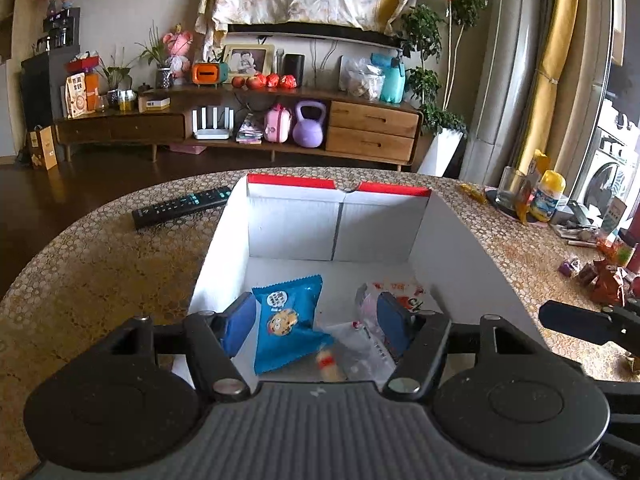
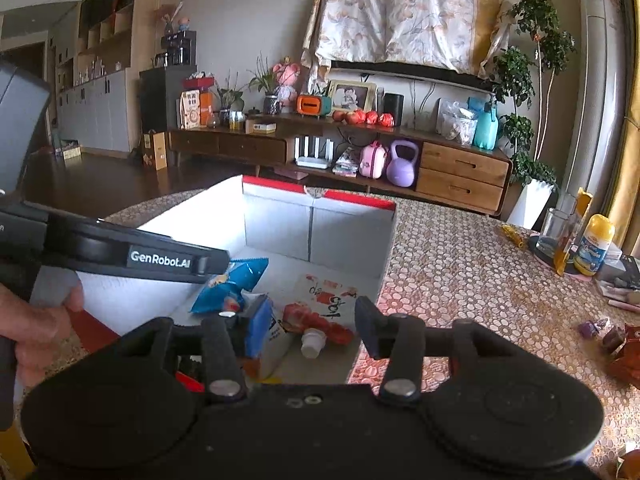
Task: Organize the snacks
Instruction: 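Lower both grippers into the shoebox and open them to drop the snacks, then move both open grippers back from the shoebox toward the remaining snacks, then grasp the red Oreo bag with the left gripper while the right gripper grasps the brown egg snack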
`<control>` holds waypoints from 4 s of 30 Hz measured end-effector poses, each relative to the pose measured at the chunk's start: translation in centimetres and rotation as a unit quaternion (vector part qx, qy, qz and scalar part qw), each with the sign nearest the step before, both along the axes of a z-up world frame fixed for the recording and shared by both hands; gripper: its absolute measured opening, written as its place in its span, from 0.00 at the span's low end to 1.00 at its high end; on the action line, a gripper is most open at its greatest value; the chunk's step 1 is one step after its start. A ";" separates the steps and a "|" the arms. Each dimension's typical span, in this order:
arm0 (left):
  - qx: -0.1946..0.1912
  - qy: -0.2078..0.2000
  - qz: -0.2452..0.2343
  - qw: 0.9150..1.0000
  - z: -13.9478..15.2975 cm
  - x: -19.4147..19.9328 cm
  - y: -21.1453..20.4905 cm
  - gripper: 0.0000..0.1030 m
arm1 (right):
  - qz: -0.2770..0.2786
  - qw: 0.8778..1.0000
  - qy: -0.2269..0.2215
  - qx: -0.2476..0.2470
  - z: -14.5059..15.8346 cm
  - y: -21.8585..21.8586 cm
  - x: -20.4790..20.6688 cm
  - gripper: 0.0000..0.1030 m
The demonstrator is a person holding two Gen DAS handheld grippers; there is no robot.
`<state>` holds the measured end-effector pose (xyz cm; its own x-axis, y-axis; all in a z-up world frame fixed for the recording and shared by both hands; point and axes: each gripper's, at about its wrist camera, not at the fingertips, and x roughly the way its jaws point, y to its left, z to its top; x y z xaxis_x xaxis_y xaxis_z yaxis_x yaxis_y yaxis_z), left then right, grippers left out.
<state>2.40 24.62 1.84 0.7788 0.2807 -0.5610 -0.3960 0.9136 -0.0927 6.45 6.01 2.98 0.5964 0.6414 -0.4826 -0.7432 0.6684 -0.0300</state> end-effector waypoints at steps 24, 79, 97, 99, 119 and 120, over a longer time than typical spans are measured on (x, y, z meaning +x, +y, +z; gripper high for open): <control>0.024 -0.043 -0.055 0.997 3.4 0.7 -6.2 0.79 | -0.083 0.995 -0.012 0.057 1.4 -8.1 0.7 0.62; 0.043 0.014 -0.275 0.960 -0.1 11.3 -25.0 0.99 | -0.323 0.943 0.079 0.019 -9.6 -26.4 9.7 0.85; 0.033 0.030 -0.315 0.948 -2.4 18.2 -30.0 0.99 | -0.303 0.948 0.083 0.042 -11.1 -27.1 10.9 0.53; 0.031 0.032 -0.318 0.947 -2.7 19.2 -30.6 0.99 | -0.302 0.948 0.084 0.050 -11.2 -27.4 10.9 0.51; 0.043 0.072 -0.305 0.949 -8.6 31.0 -37.4 0.99 | -0.312 0.941 0.087 0.102 -10.1 -31.8 9.0 0.44; 0.039 0.069 -0.301 0.950 -8.8 31.0 -37.3 0.98 | -0.311 0.941 0.086 0.104 -10.1 -31.8 9.0 0.44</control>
<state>33.44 -12.65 -6.93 0.7319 -0.1472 -0.6654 0.1974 0.9803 0.0002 15.46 -25.83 -7.08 0.8119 0.2845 -0.5097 -0.1873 0.9540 0.2340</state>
